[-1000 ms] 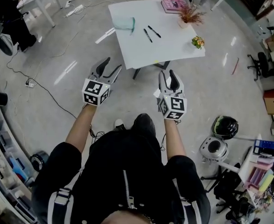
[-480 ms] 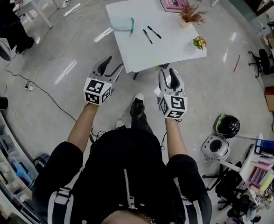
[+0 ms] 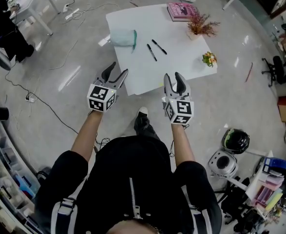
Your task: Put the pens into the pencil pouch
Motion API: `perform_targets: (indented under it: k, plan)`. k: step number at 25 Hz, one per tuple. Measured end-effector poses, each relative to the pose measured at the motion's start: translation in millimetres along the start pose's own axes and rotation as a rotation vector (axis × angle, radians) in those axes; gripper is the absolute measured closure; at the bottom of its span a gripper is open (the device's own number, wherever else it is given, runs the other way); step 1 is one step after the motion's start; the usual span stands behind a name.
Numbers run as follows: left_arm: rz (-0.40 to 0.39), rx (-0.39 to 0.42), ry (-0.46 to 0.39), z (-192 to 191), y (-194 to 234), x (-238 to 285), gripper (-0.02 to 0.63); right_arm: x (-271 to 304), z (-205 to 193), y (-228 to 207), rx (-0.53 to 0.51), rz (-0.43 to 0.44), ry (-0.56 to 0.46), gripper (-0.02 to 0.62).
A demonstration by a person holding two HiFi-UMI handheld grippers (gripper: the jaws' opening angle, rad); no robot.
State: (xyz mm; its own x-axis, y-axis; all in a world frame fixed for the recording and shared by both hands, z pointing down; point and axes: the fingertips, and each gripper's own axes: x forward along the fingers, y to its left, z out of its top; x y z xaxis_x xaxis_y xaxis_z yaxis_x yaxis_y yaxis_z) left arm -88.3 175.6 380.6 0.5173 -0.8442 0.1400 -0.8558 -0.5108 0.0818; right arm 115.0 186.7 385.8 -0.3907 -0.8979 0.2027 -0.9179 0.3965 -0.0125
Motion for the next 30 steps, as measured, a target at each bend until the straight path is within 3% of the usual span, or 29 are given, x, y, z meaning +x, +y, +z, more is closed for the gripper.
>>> perform_targets:
  k: [13, 20, 30]
  plan:
    - [0.069, -0.023, 0.031, 22.0, 46.9, 126.0, 0.365, 124.7, 27.7, -80.4, -0.012, 0.087, 0.020, 0.432]
    - [0.127, -0.026, 0.045, 14.3, 61.2, 142.0, 0.370, 152.9, 26.1, -91.4, -0.015, 0.125, 0.034, 0.431]
    - [0.091, -0.057, 0.125, -14.8, 92.3, 177.7, 0.370, 184.1, 5.8, -95.6, -0.003, 0.096, 0.089, 0.431]
